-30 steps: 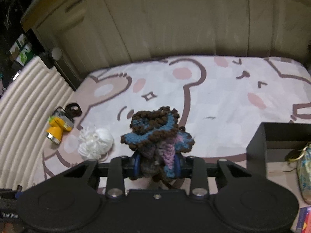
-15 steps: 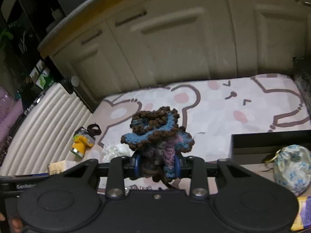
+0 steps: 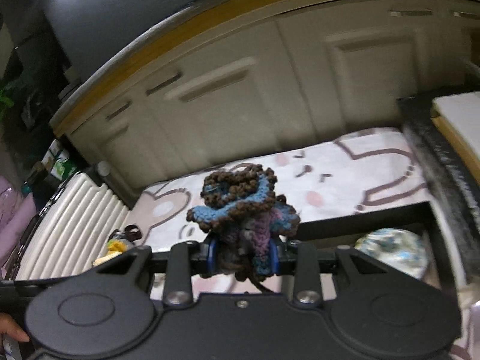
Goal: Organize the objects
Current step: 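Lift tissue pack with left tool while right tool carries yarn piece toward black box, then lower tissue pack into black box and open left tool while right tool holds yarn above box, then lower crocheted yarn piece into black box and open right tool, then move left tool toward braided rope tassel while right tool approaches peach flower clip, then close left tool on braided rope tassel while right tool grasps peach flower clip, then lift rope tassel with left tool while right tool lifts flower clip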
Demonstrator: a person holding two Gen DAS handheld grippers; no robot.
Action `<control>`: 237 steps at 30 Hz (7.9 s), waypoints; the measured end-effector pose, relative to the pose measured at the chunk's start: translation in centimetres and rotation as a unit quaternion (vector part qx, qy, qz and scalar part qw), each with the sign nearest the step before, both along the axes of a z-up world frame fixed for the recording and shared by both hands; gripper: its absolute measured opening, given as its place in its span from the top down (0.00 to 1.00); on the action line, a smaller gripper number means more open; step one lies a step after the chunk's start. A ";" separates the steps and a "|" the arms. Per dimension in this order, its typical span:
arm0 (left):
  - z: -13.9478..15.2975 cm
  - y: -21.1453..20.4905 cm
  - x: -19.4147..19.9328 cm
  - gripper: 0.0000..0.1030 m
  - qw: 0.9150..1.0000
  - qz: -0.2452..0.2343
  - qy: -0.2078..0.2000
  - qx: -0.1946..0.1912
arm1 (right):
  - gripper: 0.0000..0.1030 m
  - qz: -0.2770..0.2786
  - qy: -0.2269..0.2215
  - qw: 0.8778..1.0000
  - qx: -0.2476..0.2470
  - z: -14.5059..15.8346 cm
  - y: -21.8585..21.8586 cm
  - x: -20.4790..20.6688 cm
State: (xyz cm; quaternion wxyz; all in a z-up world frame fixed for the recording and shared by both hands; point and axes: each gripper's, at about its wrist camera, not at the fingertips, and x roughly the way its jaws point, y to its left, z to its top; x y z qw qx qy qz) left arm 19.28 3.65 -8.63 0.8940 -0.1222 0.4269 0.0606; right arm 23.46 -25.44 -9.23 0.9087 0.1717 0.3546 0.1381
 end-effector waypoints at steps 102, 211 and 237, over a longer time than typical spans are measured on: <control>-1.0 -14.0 1.1 0.04 0.990 -0.135 -0.008 0.034 | 0.04 -0.116 0.045 0.988 -0.090 -0.7 -9.8 -5.2; -10.9 -0.6 3.6 0.51 0.982 -0.044 0.176 -0.055 | 0.61 0.305 0.106 0.922 -0.216 -10.2 13.3 -1.2; -11.3 2.4 2.9 0.50 0.978 -0.026 0.184 -0.090 | 0.74 0.309 0.139 0.915 -0.220 -11.4 15.1 -0.1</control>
